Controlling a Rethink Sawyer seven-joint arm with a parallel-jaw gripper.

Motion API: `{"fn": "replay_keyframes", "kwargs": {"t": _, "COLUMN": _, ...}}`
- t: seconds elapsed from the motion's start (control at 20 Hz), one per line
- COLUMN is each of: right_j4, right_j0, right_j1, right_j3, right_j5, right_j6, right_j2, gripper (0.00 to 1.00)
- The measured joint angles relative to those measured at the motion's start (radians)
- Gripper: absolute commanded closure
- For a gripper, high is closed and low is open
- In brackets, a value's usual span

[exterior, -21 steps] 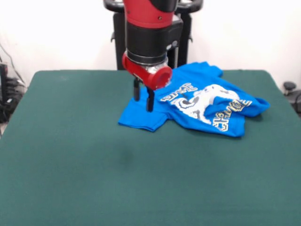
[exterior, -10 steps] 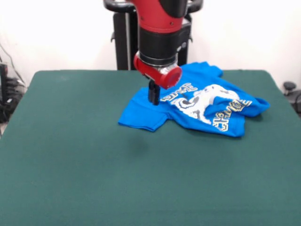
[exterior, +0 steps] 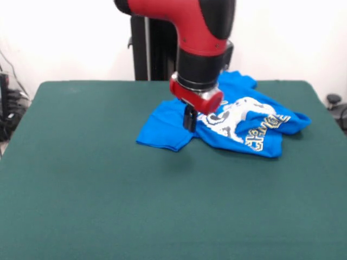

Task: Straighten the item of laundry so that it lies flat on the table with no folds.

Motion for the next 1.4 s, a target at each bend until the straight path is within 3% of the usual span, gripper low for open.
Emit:
{"fn": "replay_keyframes", "kwargs": {"t": 0.25, "right_j4": 0.001, "right_j0": 0.097, "right_j1": 0.121, "right_j3": -0.063, "right_j5": -0.061, "right_j6": 0.000, "right_j2": -0.067, "gripper": 1.00}}
{"fn": "replay_keyframes", "kwargs": {"t": 0.55, "right_j4": 0.043, "right_j0": 0.257, "right_j1": 0.205, "right_j3": -0.146, "right_j5": -0.047, "right_j6": 0.000, "right_j2": -0.219, "gripper": 1.00}}
{"fn": "replay_keyframes", "kwargs": {"t": 0.8, "right_j4": 0.074, "right_j0": 0.326, "right_j1": 0.245, "right_j3": -0.167, "right_j5": -0.048, "right_j6": 0.000, "right_j2": -0.286, "gripper": 1.00}}
{"fn": "replay_keyframes", "kwargs": {"t": 1.1, "right_j4": 0.081, "right_j0": 0.303, "right_j1": 0.228, "right_j3": -0.155, "right_j5": -0.049, "right_j6": 0.000, "right_j2": -0.279, "gripper": 1.00}}
{"fn": "replay_keyframes", "kwargs": {"t": 1.3, "right_j4": 0.081, "right_j0": 0.245, "right_j1": 0.145, "right_j3": -0.101, "right_j5": -0.043, "right_j6": 0.000, "right_j2": -0.256, "gripper": 1.00}}
{"fn": "replay_keyframes", "kwargs": {"t": 1.4, "right_j4": 0.080, "right_j0": 0.206, "right_j1": 0.058, "right_j3": -0.052, "right_j5": -0.019, "right_j6": 0.000, "right_j2": -0.242, "gripper": 1.00}}
